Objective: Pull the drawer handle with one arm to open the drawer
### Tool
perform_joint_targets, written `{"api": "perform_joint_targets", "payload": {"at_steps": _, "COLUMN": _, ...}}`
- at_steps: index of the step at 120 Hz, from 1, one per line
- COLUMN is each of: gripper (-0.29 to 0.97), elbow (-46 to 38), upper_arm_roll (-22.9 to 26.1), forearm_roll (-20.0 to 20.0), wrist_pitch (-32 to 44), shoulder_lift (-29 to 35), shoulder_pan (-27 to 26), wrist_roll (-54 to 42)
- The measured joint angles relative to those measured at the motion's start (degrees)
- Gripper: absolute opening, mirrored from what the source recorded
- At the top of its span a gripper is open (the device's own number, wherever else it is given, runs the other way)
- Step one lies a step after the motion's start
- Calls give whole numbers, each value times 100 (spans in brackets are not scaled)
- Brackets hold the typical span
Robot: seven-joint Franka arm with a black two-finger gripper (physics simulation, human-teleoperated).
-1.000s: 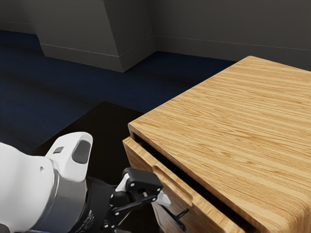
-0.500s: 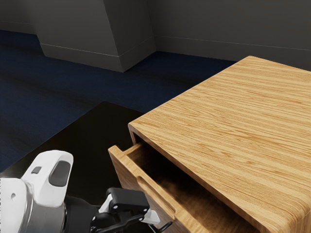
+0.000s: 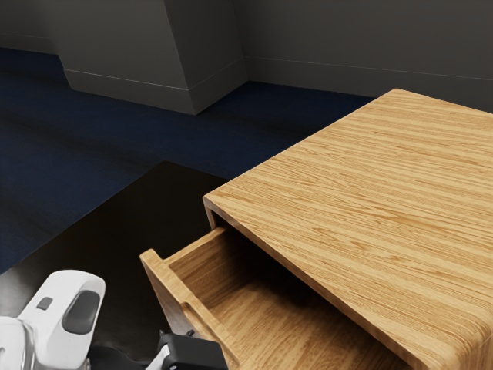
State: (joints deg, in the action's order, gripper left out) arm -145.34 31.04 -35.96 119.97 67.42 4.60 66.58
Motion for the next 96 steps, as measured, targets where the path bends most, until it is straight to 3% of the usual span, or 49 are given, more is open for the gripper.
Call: {"api": "perform_joint_targets", "payload": {"at_steps": 96, "gripper": 67, "elbow": -11, "upper_arm_roll": -295, "forearm_roll": 158, "wrist_pitch": -518, "shoulder_lift": 569, "shoulder_pan": -138, "wrist_roll": 4}}
